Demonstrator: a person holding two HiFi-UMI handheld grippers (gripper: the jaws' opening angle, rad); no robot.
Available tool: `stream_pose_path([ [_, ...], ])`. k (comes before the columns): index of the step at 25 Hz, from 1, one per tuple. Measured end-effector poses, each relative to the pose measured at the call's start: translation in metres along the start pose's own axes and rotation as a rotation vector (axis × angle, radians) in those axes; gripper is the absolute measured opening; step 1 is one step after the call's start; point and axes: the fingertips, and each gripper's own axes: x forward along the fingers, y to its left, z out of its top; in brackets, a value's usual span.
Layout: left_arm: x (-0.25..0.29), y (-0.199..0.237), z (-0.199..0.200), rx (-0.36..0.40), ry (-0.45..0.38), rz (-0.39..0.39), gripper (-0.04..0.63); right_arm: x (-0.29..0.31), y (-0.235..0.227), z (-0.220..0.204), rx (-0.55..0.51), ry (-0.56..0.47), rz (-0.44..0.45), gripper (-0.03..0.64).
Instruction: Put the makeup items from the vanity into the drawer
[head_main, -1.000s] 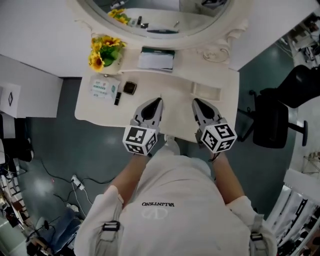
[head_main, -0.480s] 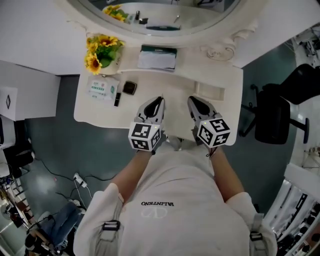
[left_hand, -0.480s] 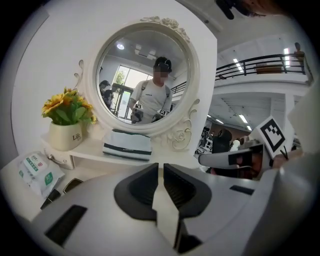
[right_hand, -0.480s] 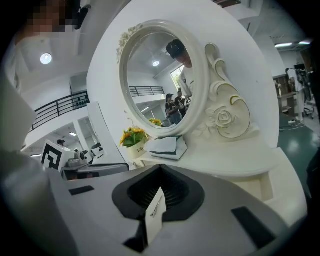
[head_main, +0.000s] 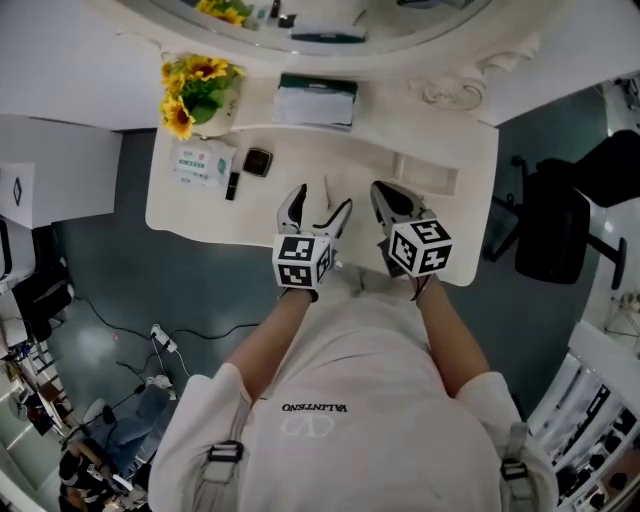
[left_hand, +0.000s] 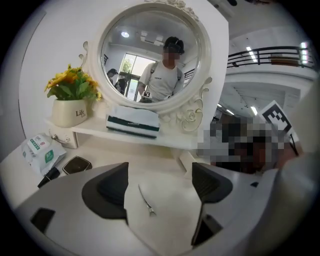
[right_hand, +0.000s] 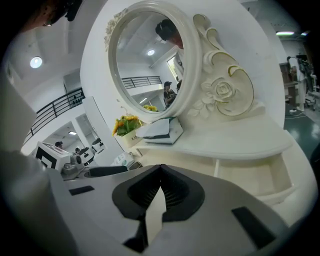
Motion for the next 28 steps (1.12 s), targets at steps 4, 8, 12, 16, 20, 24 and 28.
stream_pose_path([
  [4, 0.011, 0.004, -0.028, -0.004, 0.082, 0.023, 0.391, 0.016, -0.012, -0.022, 0.010, 0.057, -0.014, 0.012],
  [8, 0.021, 0.010, -0.047, -0.024, 0.121, 0.052, 0.391, 0.030, -0.015, -0.032, -0.021, 0.099, -0.008, 0.012],
  [12, 0.034, 0.011, -0.061, -0.024, 0.160, 0.063, 0.390, 0.032, -0.021, -0.045, 0.003, 0.126, -0.012, 0.012],
  [16, 0.043, 0.011, -0.070, -0.034, 0.178, 0.073, 0.390, 0.033, -0.030, -0.056, 0.009, 0.144, -0.014, 0.012],
  [20, 0.047, 0.013, -0.079, -0.056, 0.194, 0.086, 0.390, 0.033, -0.037, -0.061, 0.026, 0.143, -0.017, 0.012],
  [24, 0.051, 0.017, -0.083, -0.064, 0.193, 0.104, 0.390, 0.035, -0.038, -0.064, 0.035, 0.144, -0.012, 0.012],
  [28, 0.054, 0.021, -0.085, -0.069, 0.189, 0.119, 0.388, 0.040, -0.038, -0.068, 0.032, 0.146, -0.005, 0.012],
])
